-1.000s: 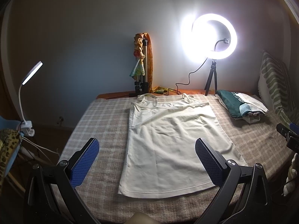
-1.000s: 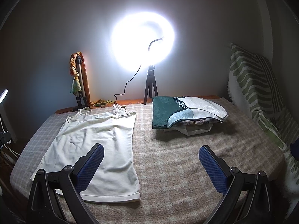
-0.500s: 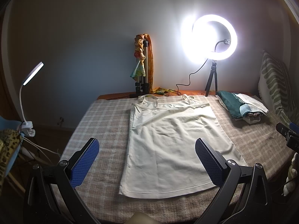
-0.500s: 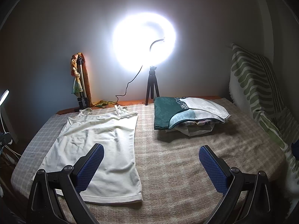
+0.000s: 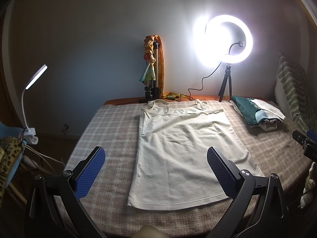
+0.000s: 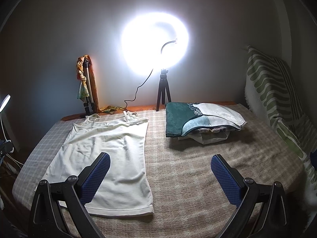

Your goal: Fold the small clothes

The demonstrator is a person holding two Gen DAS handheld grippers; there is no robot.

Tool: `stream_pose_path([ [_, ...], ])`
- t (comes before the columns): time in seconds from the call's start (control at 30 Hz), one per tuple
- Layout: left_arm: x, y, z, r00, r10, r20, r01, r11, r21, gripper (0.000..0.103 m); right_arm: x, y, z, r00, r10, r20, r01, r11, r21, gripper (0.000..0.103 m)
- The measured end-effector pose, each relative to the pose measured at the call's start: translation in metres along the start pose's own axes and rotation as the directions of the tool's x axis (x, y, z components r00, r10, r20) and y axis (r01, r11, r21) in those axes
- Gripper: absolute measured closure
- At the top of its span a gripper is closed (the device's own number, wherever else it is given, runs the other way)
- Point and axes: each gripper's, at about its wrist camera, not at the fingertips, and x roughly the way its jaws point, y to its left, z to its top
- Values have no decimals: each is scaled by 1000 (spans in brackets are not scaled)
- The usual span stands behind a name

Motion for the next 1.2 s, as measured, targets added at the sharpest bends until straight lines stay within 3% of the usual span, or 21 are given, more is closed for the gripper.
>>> stream_pose_path([
  [0.53,1,5,-11,1000,10,-3,-10,1000,5,1,4,7,10,1000,16,9,-16,1000,-18,0],
  [0.9,18,30,-33,996,-49,-72,48,999,-16,1,8,30,54,993,114,36,-110,988,-108,0],
  [1.1,28,50,-50,989,-108,-97,102,993,-58,14,19,51,83,985,161,60,-150,976,-159,0],
  [1.2,37,59,-56,981,-135,-136,123,988,-94,25,27,70,96,976,210,66,-192,958,-213,0],
])
